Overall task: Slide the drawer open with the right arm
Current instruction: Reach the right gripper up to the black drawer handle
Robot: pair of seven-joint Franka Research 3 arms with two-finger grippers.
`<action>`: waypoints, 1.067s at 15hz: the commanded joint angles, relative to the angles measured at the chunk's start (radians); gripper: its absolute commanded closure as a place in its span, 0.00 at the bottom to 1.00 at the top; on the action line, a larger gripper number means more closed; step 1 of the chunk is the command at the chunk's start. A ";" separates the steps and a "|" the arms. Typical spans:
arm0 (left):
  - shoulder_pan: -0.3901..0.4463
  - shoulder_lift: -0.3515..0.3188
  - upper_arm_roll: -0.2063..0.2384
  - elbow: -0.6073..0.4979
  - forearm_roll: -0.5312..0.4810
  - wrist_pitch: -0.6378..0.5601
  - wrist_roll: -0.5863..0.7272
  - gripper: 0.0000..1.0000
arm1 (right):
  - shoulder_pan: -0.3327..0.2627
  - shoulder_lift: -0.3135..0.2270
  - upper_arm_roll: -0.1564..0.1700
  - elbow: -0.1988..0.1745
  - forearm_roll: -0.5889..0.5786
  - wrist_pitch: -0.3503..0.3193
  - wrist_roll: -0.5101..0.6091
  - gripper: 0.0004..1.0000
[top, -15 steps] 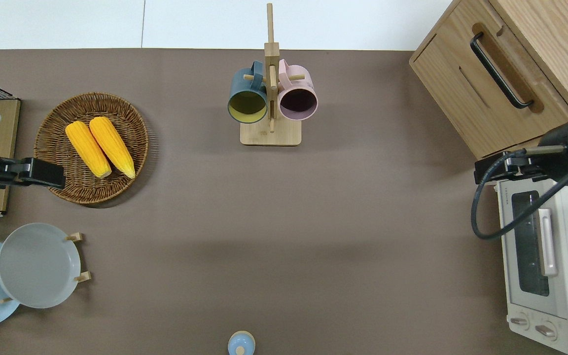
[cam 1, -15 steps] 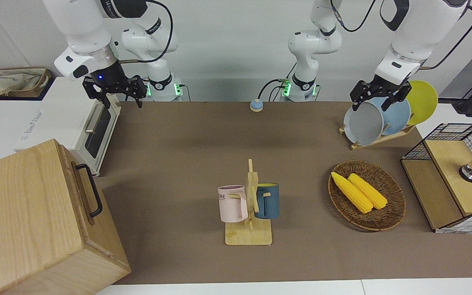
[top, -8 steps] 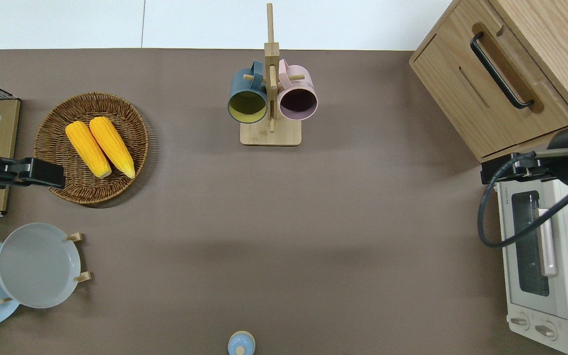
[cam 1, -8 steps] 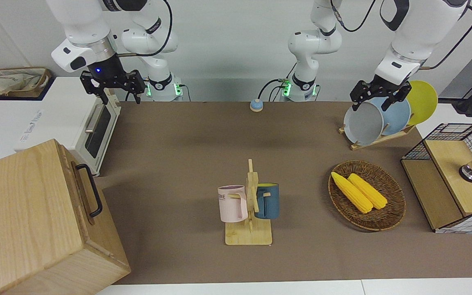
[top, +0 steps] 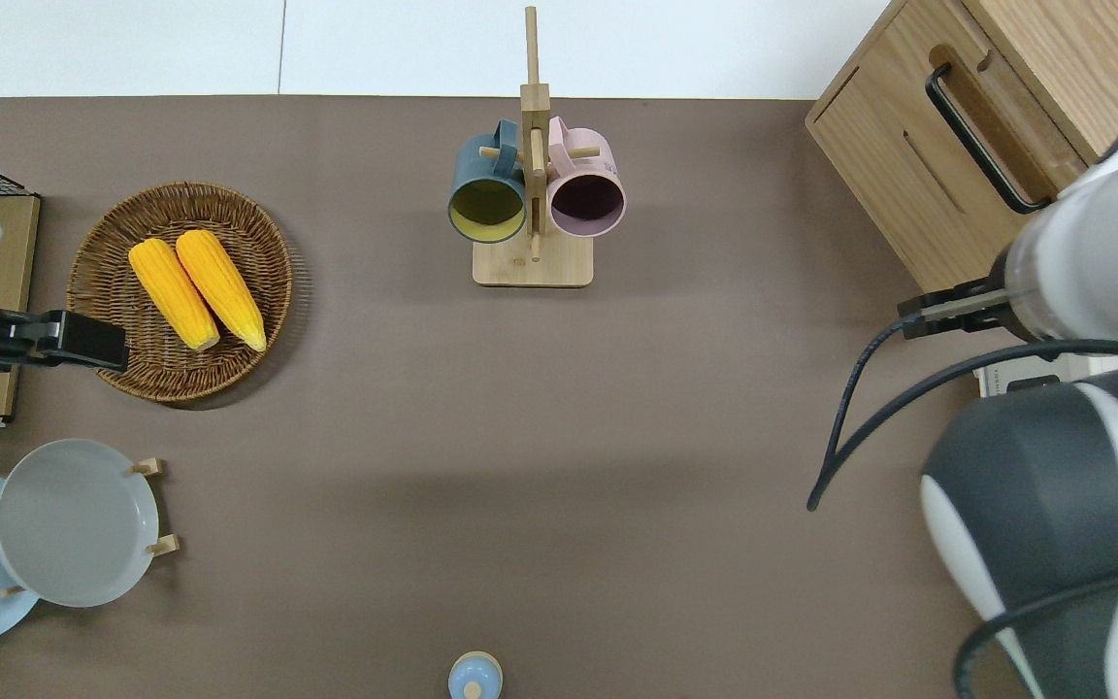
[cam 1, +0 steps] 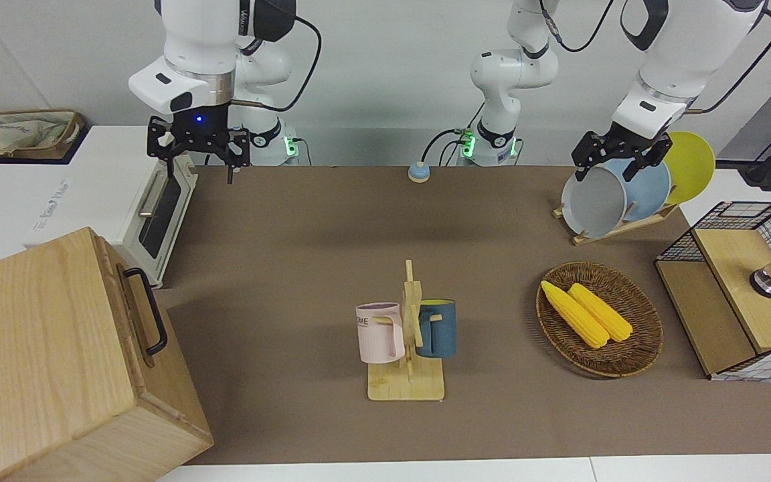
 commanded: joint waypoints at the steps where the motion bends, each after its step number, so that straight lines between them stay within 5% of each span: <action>1: 0.004 0.011 -0.006 0.024 0.017 -0.020 0.010 0.01 | 0.012 0.022 0.043 -0.054 -0.172 0.091 0.023 0.02; 4: 0.004 0.011 -0.006 0.026 0.017 -0.020 0.010 0.01 | 0.017 0.041 0.084 -0.121 -0.353 0.180 0.049 0.02; 7: 0.004 0.011 -0.006 0.026 0.017 -0.020 0.010 0.01 | 0.035 0.067 0.086 -0.186 -0.545 0.257 0.091 0.02; 16: 0.004 0.011 -0.006 0.026 0.017 -0.020 0.010 0.01 | 0.029 0.186 0.078 -0.267 -0.973 0.320 0.175 0.03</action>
